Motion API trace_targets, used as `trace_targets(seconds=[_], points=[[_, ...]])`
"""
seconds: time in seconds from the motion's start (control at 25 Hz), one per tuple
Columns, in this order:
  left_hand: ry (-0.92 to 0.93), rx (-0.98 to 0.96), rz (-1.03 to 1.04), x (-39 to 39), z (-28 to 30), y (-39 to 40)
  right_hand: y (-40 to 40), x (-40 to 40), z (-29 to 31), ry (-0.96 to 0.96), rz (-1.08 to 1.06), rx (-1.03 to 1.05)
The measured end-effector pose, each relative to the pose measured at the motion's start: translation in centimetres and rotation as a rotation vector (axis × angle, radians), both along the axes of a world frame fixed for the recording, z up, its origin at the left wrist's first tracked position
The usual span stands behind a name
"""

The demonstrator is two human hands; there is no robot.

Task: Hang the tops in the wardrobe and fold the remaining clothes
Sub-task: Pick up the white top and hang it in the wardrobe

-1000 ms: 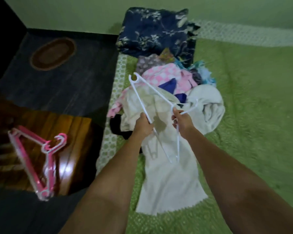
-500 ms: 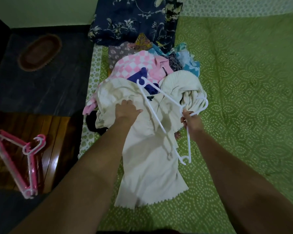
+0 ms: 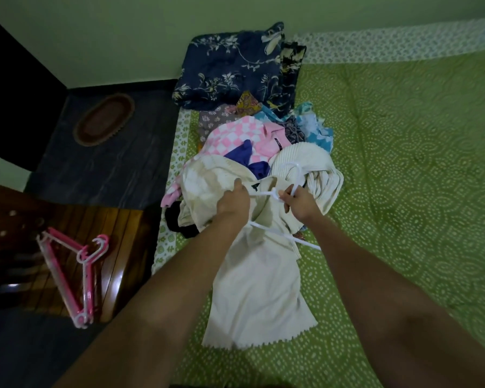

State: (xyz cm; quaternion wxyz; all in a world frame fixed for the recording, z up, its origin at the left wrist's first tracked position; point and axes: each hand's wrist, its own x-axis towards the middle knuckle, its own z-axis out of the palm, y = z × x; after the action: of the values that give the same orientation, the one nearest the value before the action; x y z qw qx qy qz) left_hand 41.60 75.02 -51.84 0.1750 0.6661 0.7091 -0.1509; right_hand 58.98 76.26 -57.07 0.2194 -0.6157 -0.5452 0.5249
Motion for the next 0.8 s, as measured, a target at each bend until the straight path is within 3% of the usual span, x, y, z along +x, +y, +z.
trace_targets(seconds=[0.08,0.2,0.28,0.52,0.8], points=[[0.009,-0.008,-0.022,0.0,1.6,-1.0,0.1,-1.6,2.1,-0.011,0.058,0.010],[-0.024,0.009,0.150,-2.8,4.5,-2.2,-0.4,-1.8,4.4,-0.024,0.065,0.019],[-0.009,-0.019,0.110,-4.1,6.6,-2.8,-1.1,-1.6,5.8,-0.045,0.040,0.054],[0.333,0.127,-0.097,-2.5,12.7,-4.0,-4.8,-3.2,11.2,0.006,-0.048,0.156],[0.154,0.316,-0.148,-0.7,22.1,-7.5,-6.6,-6.2,21.2,0.091,-0.068,0.301]])
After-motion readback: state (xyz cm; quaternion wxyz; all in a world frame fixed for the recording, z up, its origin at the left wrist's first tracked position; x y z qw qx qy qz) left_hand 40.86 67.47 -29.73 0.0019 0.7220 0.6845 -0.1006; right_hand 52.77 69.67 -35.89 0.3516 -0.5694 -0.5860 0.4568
